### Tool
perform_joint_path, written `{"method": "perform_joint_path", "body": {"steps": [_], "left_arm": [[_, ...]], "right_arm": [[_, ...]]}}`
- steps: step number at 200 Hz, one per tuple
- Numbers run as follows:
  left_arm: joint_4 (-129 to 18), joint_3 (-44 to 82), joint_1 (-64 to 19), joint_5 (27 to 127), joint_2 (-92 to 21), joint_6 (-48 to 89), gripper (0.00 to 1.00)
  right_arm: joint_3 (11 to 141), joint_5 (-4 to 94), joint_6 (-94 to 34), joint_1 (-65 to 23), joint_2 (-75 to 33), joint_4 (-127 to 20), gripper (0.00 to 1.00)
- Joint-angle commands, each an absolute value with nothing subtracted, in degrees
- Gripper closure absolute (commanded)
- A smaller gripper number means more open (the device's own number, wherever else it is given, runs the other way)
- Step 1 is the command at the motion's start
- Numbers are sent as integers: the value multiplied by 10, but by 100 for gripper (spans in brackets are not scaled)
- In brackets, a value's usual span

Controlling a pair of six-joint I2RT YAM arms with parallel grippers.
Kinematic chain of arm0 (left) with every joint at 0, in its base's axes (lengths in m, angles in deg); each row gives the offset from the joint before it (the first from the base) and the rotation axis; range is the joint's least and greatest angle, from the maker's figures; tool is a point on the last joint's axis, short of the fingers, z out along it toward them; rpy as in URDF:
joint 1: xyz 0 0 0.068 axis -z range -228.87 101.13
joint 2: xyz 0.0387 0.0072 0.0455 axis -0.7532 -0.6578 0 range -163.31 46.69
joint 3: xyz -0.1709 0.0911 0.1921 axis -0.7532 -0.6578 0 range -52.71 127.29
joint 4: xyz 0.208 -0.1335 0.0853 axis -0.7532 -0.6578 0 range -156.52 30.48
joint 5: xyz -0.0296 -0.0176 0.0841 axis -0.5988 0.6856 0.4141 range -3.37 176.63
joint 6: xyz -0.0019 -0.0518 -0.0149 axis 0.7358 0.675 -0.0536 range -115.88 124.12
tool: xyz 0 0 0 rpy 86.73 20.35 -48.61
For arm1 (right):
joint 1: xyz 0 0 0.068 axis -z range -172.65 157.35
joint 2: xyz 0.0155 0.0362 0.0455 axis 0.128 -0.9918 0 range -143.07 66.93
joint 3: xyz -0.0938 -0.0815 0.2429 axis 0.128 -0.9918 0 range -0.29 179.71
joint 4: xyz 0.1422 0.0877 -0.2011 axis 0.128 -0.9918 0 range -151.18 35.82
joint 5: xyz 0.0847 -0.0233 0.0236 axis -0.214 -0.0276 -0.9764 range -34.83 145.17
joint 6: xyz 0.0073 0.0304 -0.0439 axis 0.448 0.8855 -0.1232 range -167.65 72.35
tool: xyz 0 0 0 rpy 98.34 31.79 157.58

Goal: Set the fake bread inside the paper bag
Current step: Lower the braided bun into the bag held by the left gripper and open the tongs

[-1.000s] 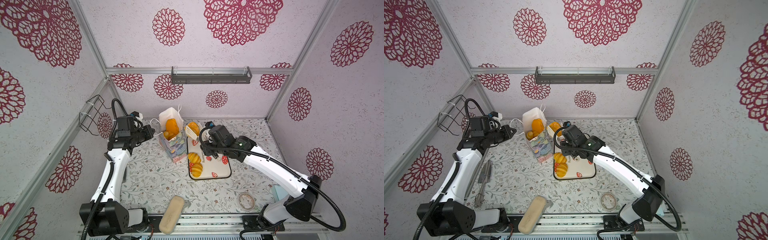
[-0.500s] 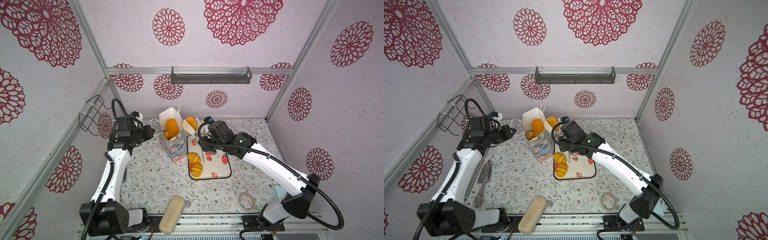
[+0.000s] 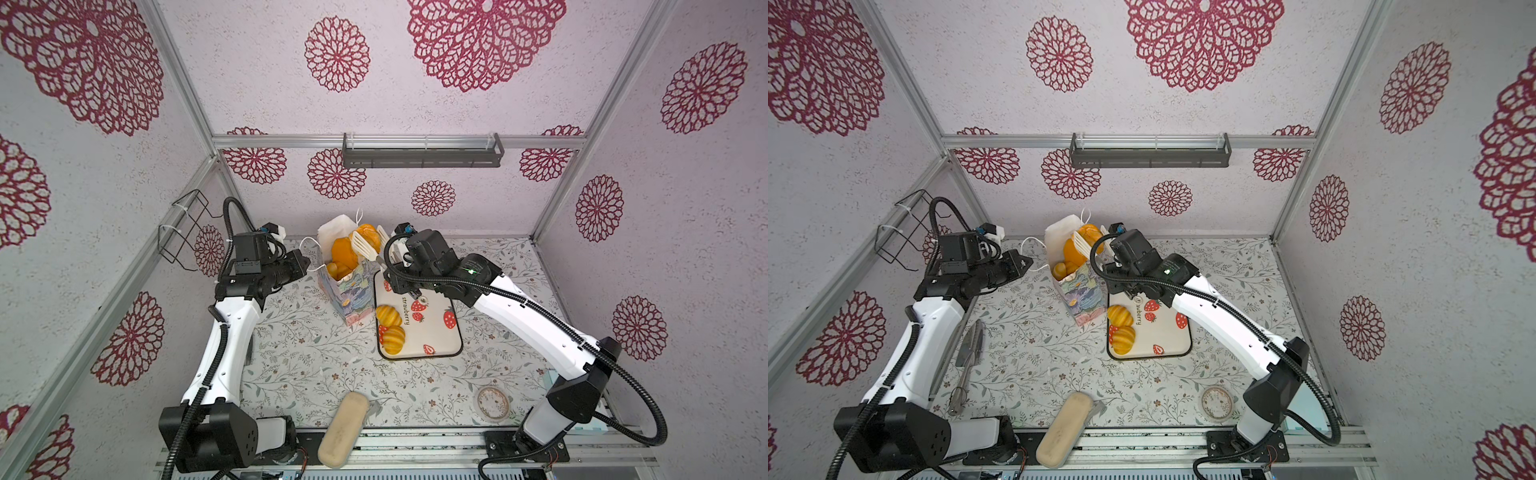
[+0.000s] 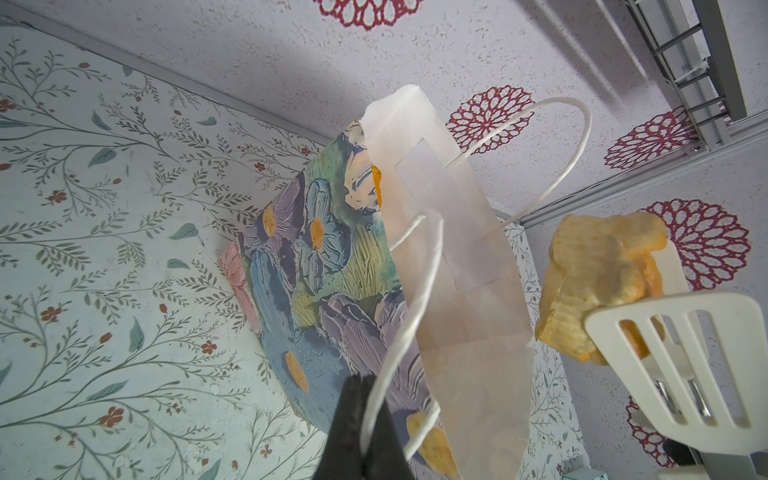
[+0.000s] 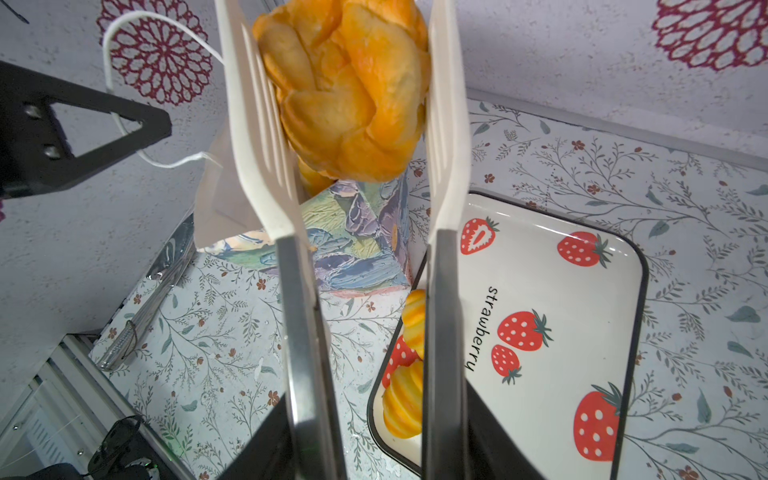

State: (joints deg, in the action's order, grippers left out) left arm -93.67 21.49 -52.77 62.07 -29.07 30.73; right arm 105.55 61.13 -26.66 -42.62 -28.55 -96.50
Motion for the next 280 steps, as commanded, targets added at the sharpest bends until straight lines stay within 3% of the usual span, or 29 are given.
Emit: {"method": "perform_joint_path", "body": {"steps": [1,198,280], "left_arm": [[-931,212,-527,623,-285,306,100],[-931,212,-527,625,-283,306,100],[-931,211,-527,625,-281,305,100]], "right_arm": [[1098,606,-284,-434,-285,-946,49],[1265,608,-309,-442,-428,-973,48],[1327,616,-315,-435,-466,-992,40]]}}
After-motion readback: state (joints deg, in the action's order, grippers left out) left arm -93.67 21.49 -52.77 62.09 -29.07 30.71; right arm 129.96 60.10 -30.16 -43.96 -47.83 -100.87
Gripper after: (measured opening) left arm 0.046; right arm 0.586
